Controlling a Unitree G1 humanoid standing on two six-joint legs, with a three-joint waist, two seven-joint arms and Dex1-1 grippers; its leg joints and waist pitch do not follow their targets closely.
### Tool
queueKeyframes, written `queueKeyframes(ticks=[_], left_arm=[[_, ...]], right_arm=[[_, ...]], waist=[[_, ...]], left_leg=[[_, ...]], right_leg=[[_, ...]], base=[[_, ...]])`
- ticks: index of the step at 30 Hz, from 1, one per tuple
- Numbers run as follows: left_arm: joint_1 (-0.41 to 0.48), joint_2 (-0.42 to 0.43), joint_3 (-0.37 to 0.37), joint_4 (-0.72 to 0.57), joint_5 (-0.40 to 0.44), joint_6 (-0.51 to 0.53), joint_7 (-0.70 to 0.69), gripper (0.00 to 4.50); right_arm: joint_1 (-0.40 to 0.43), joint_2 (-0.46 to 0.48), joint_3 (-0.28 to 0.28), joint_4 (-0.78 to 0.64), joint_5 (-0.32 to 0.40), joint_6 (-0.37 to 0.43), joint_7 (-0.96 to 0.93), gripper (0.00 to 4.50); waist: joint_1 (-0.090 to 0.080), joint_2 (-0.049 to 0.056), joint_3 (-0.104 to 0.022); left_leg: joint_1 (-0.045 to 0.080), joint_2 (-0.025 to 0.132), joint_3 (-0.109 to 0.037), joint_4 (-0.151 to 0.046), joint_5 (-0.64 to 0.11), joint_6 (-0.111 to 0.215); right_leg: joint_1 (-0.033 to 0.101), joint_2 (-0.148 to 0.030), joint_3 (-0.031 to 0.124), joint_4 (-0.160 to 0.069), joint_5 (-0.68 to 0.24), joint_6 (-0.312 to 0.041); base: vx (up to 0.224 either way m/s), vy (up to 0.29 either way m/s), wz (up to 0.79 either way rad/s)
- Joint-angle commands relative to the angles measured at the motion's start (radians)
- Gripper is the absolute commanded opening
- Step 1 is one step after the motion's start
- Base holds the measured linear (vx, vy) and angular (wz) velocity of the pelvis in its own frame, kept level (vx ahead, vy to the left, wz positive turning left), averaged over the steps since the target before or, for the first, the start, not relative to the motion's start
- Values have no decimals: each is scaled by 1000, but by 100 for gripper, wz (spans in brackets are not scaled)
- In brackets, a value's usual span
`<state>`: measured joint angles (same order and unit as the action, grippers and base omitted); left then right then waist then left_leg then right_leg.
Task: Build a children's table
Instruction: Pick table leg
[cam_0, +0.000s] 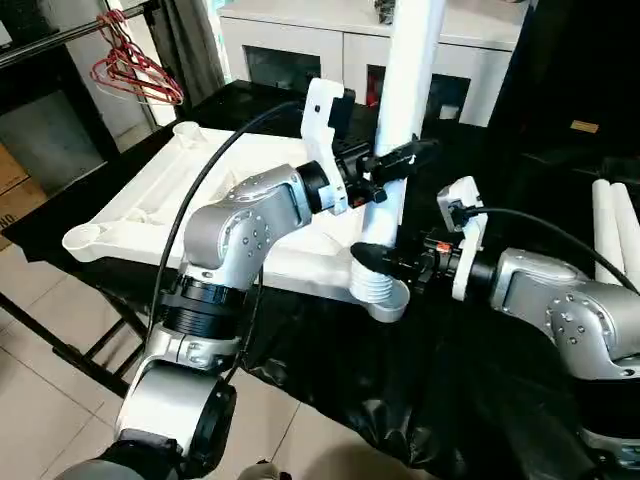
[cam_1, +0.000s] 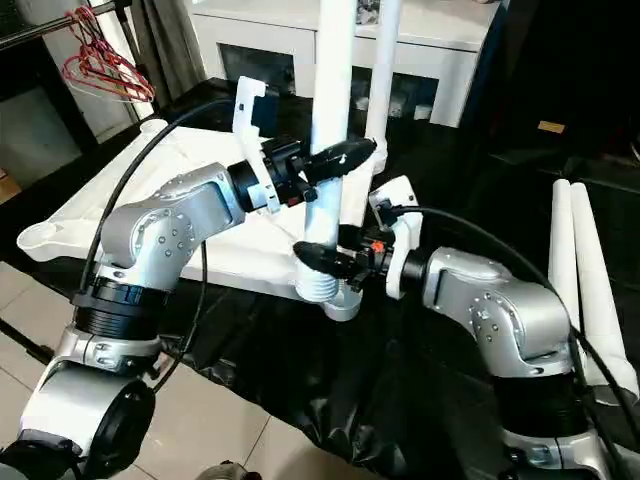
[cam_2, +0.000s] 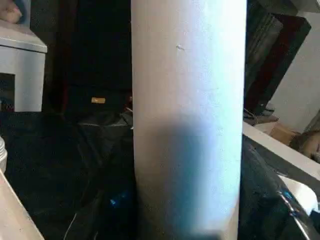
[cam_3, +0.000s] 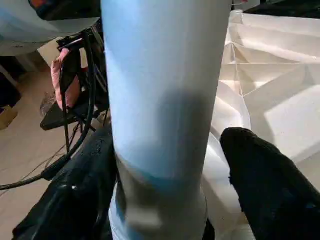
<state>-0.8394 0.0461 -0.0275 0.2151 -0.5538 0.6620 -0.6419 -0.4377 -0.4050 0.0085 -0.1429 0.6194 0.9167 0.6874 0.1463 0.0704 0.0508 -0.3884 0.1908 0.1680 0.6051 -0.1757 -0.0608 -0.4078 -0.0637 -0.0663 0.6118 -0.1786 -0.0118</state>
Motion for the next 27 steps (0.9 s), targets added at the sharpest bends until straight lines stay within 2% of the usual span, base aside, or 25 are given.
queueKeyframes(ticks=[1,3,13,14,23,24,27], left_arm=[[-4,4,-13,-36,-3,4,-18,186],[-2,5,-19,-39,-2,4,-28,186],[21,12,-61,-86,-17,32,-80,186],[21,13,-62,-87,-16,32,-81,186],[19,19,-71,-90,-9,36,-102,186],[18,20,-71,-89,-9,37,-104,186],[16,24,-71,-86,-8,39,-110,186]], right_arm=[[-24,2,6,8,11,19,4,343],[-24,0,9,11,14,21,7,343],[-21,-7,31,4,13,29,32,343],[-19,-9,33,3,12,30,34,315],[-15,-15,39,6,6,26,36,254],[-16,-15,38,6,5,26,36,241],[-17,-16,39,7,4,24,36,221]], waist=[[4,-33,-80],[4,-35,-80],[4,-35,-79],[4,-35,-79],[3,-33,-79],[4,-29,-80],[4,-31,-79]], left_leg=[[7,25,-6,-52,-52,49],[6,24,-7,-53,-49,50],[7,25,-6,-53,-55,46],[7,25,-6,-53,-57,45],[7,25,-7,-53,-61,41],[8,26,-8,-53,-62,40],[7,25,-7,-54,-65,38]], right_leg=[[62,-72,42,-68,-193,-148],[63,-71,42,-67,-185,-148],[62,-72,43,-67,-186,-153],[62,-71,42,-67,-188,-151],[63,-71,42,-68,-187,-149],[62,-71,42,-67,-186,-150],[63,-71,42,-68,-186,-149]], base=[[0,0,0],[0,0,0],[0,0,0],[0,0,0],[0,0,0],[0,0,0],[0,0,0]])
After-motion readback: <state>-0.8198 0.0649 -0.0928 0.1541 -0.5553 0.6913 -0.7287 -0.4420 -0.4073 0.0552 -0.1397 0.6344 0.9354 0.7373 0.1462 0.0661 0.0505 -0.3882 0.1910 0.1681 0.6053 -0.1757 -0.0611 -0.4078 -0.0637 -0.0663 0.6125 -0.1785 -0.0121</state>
